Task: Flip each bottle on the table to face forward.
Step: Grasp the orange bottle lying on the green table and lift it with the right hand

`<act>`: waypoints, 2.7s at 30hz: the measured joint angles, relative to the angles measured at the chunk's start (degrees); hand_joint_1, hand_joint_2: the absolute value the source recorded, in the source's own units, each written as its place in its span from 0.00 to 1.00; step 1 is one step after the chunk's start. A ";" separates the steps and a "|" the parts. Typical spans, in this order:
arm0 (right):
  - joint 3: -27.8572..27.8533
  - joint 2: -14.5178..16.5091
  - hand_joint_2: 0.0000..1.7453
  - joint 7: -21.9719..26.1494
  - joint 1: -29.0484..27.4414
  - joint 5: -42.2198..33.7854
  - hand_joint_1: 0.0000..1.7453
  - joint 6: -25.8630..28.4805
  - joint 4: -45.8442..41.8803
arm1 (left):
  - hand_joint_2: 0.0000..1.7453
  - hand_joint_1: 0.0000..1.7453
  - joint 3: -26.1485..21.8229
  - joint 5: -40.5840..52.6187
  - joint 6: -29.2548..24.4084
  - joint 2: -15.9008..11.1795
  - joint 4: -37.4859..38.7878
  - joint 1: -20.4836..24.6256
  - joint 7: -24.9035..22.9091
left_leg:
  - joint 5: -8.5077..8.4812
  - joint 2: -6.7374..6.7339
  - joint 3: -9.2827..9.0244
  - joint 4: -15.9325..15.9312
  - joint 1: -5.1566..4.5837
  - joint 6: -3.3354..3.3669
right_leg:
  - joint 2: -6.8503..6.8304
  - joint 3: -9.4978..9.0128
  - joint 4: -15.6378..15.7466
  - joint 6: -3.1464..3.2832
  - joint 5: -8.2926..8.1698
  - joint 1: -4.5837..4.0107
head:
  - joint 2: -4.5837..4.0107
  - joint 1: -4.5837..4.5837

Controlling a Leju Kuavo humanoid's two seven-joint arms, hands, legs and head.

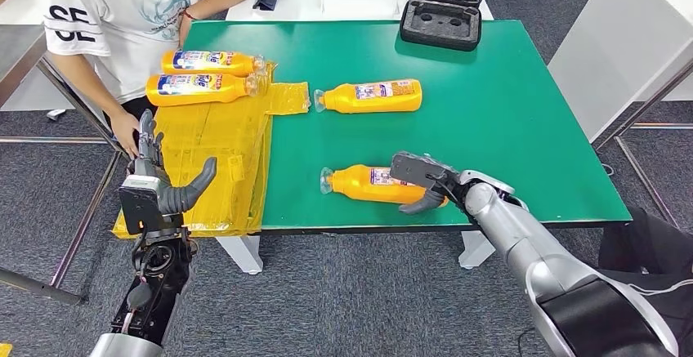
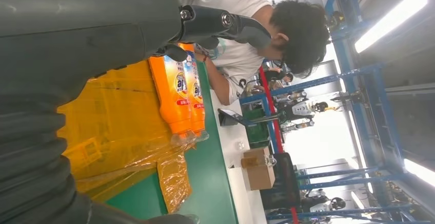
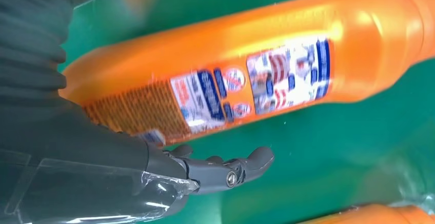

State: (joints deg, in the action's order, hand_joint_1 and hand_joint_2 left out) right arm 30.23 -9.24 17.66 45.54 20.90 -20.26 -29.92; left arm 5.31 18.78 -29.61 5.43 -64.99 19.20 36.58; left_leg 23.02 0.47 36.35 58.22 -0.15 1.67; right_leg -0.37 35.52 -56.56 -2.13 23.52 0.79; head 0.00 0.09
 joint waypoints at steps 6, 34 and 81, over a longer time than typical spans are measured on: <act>-0.43 -0.35 1.00 0.05 0.55 -0.52 0.00 -0.16 -0.02 | 1.00 0.00 -0.01 0.02 -0.09 -0.26 0.01 -0.45 -0.10 | 0.00 0.00 0.00 0.00 0.00 0.00 | 0.00 0.00 0.00 0.00 0.00 -0.01 | 0.00 0.01; 1.95 -0.60 1.00 -5.42 4.76 4.65 0.00 -3.90 2.83 | 1.00 0.00 -0.01 -0.09 -0.05 -0.43 0.01 -0.94 -0.67 | 0.00 0.00 0.00 0.00 0.00 0.00 | 0.00 0.00 0.00 0.00 0.00 0.00 | 0.00 -0.01; 5.55 -0.71 1.00 -7.63 4.93 4.67 0.00 -3.94 7.66 | 1.00 0.00 0.26 -0.54 1.04 -0.30 2.78 -0.78 -0.50 | 0.00 -0.01 -0.01 0.01 0.00 0.00 | 0.01 0.02 0.01 0.00 0.00 0.00 | 0.00 0.00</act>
State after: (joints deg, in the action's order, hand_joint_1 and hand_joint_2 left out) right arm 35.77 -9.95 10.03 50.46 25.57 -24.19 -22.26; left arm 5.57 18.24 -28.57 5.14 -62.20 18.42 36.09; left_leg 23.02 0.46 36.34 58.23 -0.15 1.67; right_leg -0.36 35.55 -56.56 -2.13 23.52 0.79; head 0.00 0.10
